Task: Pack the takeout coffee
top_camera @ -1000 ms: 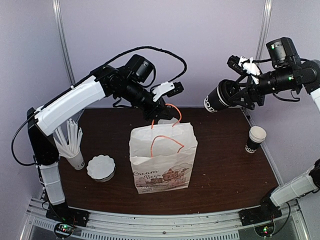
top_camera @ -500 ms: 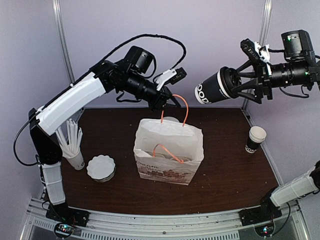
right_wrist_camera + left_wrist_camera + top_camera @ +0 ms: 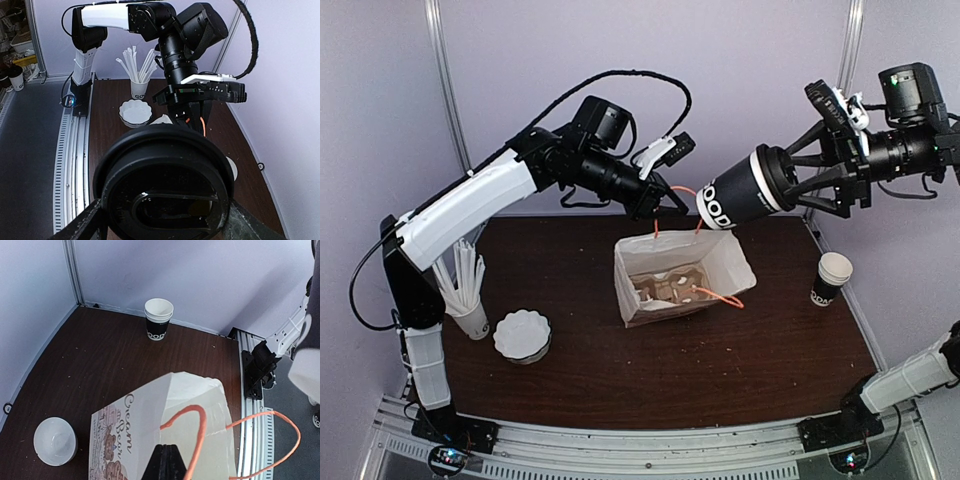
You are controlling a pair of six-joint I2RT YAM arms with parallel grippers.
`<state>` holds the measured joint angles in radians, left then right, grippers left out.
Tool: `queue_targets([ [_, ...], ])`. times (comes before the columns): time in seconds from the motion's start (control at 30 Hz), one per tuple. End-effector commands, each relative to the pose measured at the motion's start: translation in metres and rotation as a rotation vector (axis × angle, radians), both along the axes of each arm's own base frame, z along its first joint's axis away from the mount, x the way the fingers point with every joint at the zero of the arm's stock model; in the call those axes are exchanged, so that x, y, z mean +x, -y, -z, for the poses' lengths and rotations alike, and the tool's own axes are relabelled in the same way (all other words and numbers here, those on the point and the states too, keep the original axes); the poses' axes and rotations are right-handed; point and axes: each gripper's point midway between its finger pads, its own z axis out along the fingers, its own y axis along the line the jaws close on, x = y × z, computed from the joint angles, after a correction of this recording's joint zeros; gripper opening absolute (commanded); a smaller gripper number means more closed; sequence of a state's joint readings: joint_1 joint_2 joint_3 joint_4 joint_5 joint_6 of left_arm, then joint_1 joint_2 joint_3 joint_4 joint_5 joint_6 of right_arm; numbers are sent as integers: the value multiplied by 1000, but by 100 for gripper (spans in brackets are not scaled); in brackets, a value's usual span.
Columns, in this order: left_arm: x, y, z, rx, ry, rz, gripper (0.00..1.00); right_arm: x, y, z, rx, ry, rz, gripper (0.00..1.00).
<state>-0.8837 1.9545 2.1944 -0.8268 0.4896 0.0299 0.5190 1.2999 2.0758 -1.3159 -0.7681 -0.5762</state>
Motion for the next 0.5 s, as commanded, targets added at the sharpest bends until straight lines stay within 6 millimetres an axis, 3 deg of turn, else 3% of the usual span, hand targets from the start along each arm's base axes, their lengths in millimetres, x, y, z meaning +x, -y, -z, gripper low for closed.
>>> queue_targets([
  [0.0,8,7,-4,-49,-10,-38,0,4,-5,21,-43,-30,-3,76],
  [0.2,5,7,-5,-56,-29,-36,0,28,-1,54,-175,14,74,75],
  [0.47,7,7,-12,-81,-18,-51,4,38,0,80,-274,44,92,74],
])
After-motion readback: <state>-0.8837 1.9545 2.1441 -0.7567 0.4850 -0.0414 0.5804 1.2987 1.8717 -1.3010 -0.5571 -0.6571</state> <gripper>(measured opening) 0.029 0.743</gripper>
